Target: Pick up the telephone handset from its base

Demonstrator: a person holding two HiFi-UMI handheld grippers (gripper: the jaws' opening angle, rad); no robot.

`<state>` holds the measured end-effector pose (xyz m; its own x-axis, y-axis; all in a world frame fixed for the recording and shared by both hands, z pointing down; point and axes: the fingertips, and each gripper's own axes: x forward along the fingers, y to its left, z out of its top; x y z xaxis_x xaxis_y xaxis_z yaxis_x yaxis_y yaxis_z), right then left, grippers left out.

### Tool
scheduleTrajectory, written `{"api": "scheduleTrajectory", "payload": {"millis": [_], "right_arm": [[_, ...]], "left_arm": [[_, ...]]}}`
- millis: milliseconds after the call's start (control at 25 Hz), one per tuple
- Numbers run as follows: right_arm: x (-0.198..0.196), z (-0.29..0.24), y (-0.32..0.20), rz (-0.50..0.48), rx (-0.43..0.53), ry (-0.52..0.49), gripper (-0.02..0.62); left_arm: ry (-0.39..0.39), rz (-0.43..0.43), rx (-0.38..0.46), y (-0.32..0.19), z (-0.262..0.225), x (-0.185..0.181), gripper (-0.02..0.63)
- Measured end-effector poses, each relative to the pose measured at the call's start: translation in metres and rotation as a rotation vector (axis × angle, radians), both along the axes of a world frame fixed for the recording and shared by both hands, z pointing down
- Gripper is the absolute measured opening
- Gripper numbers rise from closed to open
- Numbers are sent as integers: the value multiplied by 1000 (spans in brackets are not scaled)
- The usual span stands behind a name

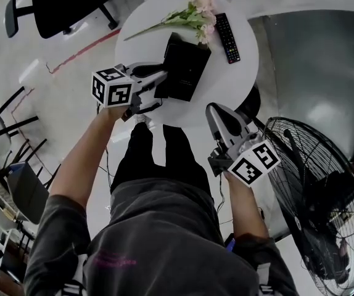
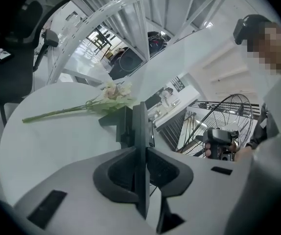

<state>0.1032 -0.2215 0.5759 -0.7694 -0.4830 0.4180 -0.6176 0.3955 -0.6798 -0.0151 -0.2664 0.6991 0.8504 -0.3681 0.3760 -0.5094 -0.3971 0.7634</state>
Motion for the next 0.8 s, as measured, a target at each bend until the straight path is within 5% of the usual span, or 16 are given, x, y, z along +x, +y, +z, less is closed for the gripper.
{"api": "scheduleTrajectory", "payload": {"millis": [800], "right_arm": [[-2, -80, 0, 73, 142, -22, 20]], "left_arm": [[142, -61, 228, 20, -178, -32, 80]]}}
